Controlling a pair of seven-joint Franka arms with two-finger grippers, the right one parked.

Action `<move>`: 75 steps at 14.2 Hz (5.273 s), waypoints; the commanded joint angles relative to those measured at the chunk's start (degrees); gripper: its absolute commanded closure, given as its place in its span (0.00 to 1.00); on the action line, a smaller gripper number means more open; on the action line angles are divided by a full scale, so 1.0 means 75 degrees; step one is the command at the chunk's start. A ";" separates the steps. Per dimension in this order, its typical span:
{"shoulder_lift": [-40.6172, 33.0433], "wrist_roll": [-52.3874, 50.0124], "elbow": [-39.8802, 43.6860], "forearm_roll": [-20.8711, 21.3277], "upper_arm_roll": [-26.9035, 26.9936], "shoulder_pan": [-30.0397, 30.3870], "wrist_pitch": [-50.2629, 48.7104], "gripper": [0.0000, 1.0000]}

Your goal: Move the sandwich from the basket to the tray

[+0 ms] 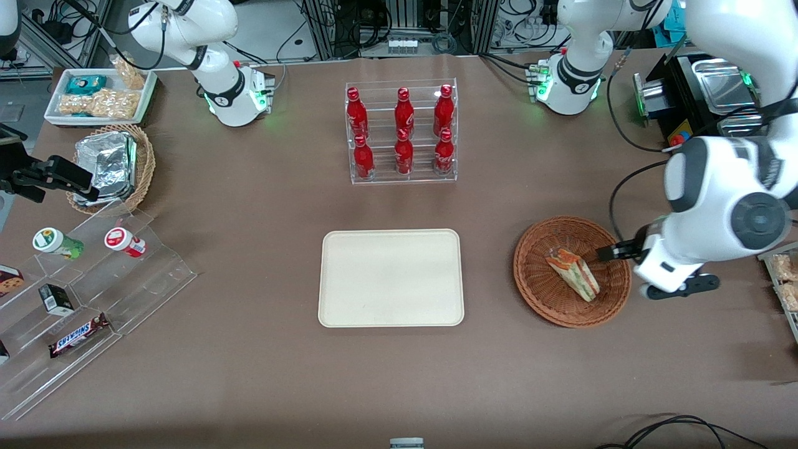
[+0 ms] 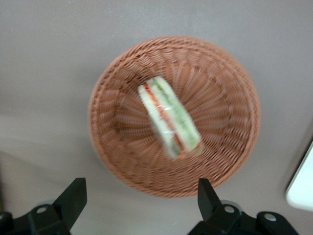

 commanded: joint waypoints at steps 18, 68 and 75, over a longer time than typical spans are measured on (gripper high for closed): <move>0.0295 -0.4255 -0.2073 0.0120 0.0029 -0.0405 0.3390 0.93; 0.2242 -0.3647 0.4140 0.0975 -0.2233 -0.2495 -0.0626 0.00; 0.0860 -0.3224 0.2326 0.0999 -0.2233 -0.1075 -0.1345 0.00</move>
